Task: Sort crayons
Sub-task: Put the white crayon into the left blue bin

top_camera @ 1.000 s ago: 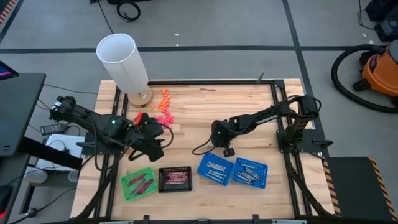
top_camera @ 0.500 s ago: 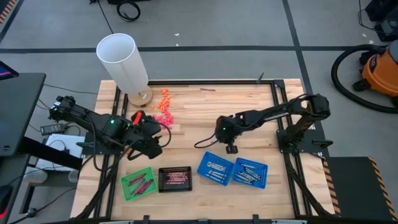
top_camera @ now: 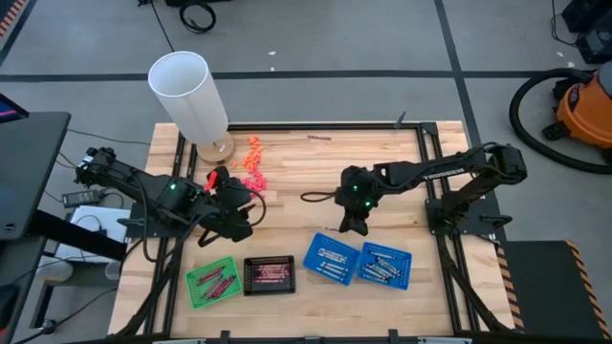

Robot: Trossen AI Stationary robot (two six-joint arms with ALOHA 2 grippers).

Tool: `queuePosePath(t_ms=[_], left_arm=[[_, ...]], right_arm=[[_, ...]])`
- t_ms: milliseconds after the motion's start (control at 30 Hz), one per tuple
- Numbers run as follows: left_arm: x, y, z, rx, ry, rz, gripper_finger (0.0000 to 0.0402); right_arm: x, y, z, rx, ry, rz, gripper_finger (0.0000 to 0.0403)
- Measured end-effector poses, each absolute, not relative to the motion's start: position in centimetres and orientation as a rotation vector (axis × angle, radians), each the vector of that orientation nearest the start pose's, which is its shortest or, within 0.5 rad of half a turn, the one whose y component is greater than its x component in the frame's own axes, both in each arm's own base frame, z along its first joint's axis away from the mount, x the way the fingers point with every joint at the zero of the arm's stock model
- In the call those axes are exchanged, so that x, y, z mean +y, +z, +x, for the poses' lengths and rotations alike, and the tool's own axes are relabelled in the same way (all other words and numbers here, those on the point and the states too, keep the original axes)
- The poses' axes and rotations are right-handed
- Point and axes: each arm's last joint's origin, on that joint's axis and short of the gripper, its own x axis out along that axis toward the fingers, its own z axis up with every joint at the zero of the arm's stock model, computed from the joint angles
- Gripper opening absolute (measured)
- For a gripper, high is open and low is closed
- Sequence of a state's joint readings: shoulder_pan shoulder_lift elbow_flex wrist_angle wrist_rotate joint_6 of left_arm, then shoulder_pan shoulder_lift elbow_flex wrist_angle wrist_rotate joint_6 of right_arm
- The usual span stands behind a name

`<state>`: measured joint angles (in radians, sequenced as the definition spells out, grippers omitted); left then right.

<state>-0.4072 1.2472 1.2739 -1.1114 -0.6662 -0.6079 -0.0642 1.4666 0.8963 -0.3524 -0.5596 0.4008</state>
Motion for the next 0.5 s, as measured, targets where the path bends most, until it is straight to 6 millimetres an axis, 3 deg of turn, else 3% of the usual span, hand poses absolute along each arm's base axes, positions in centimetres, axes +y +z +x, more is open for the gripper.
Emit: queuePosePath(t_ms=[200,367,500], left_arm=[[-7.1,34.0,21.1,0.807,0.496,-0.009,0.0182],[-7.2,34.1,21.2,0.794,0.493,-0.020,0.0182],[-7.2,34.1,21.2,0.794,0.493,-0.021,0.0182]], right_arm=[[1.1,19.6,29.2,1.087,0.216,0.823,0.0036],[2.9,17.6,30.0,1.160,0.222,0.822,0.0036],[4.1,17.4,30.2,1.132,0.186,0.756,0.0036]])
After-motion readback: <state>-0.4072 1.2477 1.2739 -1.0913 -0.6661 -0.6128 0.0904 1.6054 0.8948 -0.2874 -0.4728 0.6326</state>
